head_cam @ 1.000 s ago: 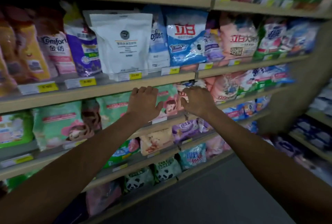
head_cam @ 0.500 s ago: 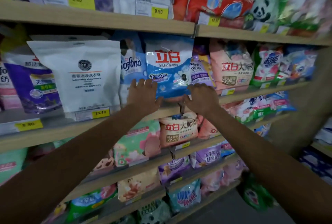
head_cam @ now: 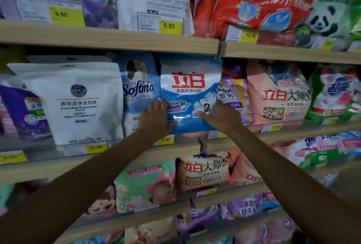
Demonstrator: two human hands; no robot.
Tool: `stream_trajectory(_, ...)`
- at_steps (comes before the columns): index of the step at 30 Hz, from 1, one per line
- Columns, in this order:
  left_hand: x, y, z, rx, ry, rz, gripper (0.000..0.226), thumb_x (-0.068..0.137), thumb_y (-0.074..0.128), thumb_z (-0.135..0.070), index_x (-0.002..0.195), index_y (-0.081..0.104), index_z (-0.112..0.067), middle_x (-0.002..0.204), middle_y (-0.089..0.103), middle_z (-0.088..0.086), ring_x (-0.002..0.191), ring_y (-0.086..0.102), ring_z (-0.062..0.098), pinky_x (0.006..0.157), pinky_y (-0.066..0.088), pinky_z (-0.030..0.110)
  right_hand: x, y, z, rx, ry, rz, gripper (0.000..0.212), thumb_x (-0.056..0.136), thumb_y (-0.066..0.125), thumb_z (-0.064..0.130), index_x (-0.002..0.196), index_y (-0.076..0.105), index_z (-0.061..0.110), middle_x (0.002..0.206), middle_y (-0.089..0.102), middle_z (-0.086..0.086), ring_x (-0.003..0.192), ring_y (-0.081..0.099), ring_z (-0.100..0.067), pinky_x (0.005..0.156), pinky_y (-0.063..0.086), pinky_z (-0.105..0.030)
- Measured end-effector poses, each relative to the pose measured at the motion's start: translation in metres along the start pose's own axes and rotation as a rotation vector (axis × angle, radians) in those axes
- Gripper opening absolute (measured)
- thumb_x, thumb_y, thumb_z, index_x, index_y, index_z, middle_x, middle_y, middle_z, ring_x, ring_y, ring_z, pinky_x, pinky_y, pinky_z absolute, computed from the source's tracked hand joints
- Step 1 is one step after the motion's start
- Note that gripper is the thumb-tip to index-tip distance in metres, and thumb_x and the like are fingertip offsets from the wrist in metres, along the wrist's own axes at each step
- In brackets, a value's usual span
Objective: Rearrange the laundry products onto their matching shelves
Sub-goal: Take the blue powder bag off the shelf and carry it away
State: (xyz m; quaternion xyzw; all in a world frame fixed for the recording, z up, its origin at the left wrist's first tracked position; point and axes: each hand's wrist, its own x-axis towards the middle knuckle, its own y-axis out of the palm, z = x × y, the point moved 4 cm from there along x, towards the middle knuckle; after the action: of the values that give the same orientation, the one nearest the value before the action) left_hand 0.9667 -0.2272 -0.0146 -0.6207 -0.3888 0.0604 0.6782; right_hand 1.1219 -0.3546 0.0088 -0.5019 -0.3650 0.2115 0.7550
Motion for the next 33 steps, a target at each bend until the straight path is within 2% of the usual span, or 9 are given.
stream_trajectory(5,0.009,0.013,-0.002,-0.691,-0.202,0.125,0.076,0.081,0.073,-0.024,0.134,0.021,-0.005,0.127,0.049,0.008,0.119,0.051,0.025,0.097,0.046,0.037,0.013,0.005,-0.006,0.186,0.011,0.066,0.099,0.070,0.059,0.076,0.135,0.035,0.006,0.120,0.061,-0.012,0.113,0.059,-0.032,0.085,0.051,-0.038)
stream_trajectory(9,0.016,0.009,-0.004,-0.909,-0.335,0.135,0.060,0.081,0.072,-0.009,0.124,0.033,0.002,0.112,0.053,0.006,0.109,0.054,0.017,0.085,0.045,0.017,0.020,0.018,-0.012,0.525,0.016,0.096,0.093,0.062,0.072,0.066,0.132,0.043,0.013,0.127,0.059,-0.007,0.119,0.055,-0.026,0.096,0.049,-0.042)
stream_trajectory(12,0.019,0.004,-0.007,-0.964,-0.295,0.214,0.048,0.081,0.069,0.002,0.122,0.044,0.004,0.118,0.060,0.013,0.105,0.056,0.015,0.071,0.046,0.003,0.021,0.020,-0.013,0.656,0.044,0.155,0.059,0.072,0.078,0.046,0.119,0.061,0.014,0.118,0.068,-0.003,0.108,0.062,-0.021,0.092,0.051,-0.034)
stream_trajectory(15,0.015,0.002,-0.013,-1.010,-0.319,0.202,0.046,0.083,0.066,0.003,0.115,0.033,-0.003,0.114,0.053,0.006,0.109,0.050,0.014,0.079,0.040,0.009,0.020,0.019,-0.013,0.801,0.079,0.184,0.045,0.077,0.078,0.032,0.115,0.063,0.012,0.118,0.067,-0.005,0.099,0.061,-0.017,0.084,0.047,-0.028)
stream_trajectory(19,0.010,0.009,-0.014,-1.103,-0.308,0.089,0.055,0.085,0.064,0.003,0.121,0.024,-0.006,0.115,0.046,0.004,0.107,0.047,0.014,0.086,0.042,0.018,0.018,0.022,-0.012,0.923,0.147,0.139,0.046,0.080,0.075,0.025,0.120,0.060,0.008,0.122,0.065,-0.008,0.099,0.058,-0.018,0.080,0.041,-0.026)
stream_trajectory(23,0.011,0.016,-0.010,-1.182,-0.248,-0.013,0.044,0.090,0.059,-0.002,0.112,0.023,-0.012,0.115,0.050,0.003,0.107,0.051,0.014,0.086,0.043,0.023,0.013,0.021,-0.010,0.964,0.162,0.098,0.043,0.081,0.075,0.021,0.119,0.060,0.007,0.118,0.065,-0.008,0.098,0.057,-0.018,0.080,0.043,-0.029)
stream_trajectory(26,0.011,0.016,-0.010,-1.203,-0.156,-0.077,0.045,0.089,0.062,-0.007,0.118,0.028,-0.011,0.107,0.055,-0.005,0.098,0.057,0.012,0.082,0.048,0.027,0.008,0.021,-0.013,1.012,0.226,0.029,0.042,0.078,0.076,0.021,0.115,0.063,0.007,0.117,0.067,-0.010,0.106,0.063,-0.026,0.092,0.051,-0.039)
stream_trajectory(31,0.020,0.014,-0.012,-1.307,-0.103,-0.121,0.043,0.088,0.064,-0.013,0.120,0.036,-0.019,0.102,0.054,-0.016,0.091,0.055,-0.007,0.076,0.049,0.009,0.000,0.013,-0.014,1.180,0.336,-0.044,0.039,0.081,0.073,0.012,0.116,0.063,0.000,0.105,0.067,-0.010,0.100,0.063,-0.025,0.092,0.049,-0.037)
stream_trajectory(33,0.018,0.013,-0.016,-1.331,-0.083,-0.075,0.044,0.089,0.064,-0.016,0.125,0.039,-0.016,0.104,0.057,-0.015,0.092,0.055,-0.007,0.082,0.050,0.013,-0.006,0.005,-0.013,1.188,0.342,-0.074,0.038,0.081,0.073,0.011,0.116,0.063,0.001,0.104,0.067,-0.008,0.096,0.063,-0.023,0.089,0.050,-0.035)
